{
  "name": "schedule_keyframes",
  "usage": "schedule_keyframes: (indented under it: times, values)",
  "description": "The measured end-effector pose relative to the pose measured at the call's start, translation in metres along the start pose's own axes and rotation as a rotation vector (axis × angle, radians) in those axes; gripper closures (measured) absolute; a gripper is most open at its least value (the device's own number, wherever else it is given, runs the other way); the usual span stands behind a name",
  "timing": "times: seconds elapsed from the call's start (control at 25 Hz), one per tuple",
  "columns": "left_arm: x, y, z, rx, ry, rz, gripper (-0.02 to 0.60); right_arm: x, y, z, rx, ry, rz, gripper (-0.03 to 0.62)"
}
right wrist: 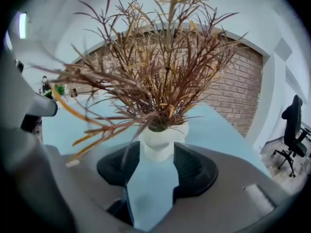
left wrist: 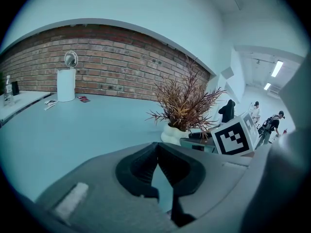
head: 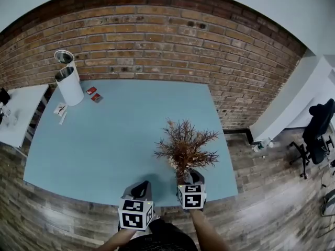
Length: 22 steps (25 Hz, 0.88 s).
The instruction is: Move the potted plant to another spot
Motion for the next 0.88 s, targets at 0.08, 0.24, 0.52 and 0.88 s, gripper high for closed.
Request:
schedule_keyframes:
  times: [0.08, 0.24, 0.52, 0.88]
  values:
    - [-0.002, -0.001, 0.001, 0.0, 0.001, 0.002, 0.584, -0.004, 0.001, -0.003, -0.005, 0.008, 0.013, 0.381]
    - [-0.006, -0.004, 0.005, 0.004, 0.003, 0.006, 0.584, -0.013, 0.0, -0.006, 0.007, 0.023, 0.029, 0.395]
    - [-0.016, -0.012, 0.011, 0.012, 0.006, 0.009, 0.584, -0.037, -0.001, -0.018, 0.046, 0.063, 0.071, 0.41]
    - [-0.029, -0.024, 0.022, 0.013, 0.006, 0.021, 0.584, -0.068, -0.006, -0.04, 0.043, 0.126, 0.1, 0.448]
Point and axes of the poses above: the fingertips, and each gripper's own axes: x forward along the fingers, z to its right, y out of its top, the point moved 4 cm from there along -x, backward along the fingers, and after that the axes turned 9 degrees about -z, right-handed, at the moved point
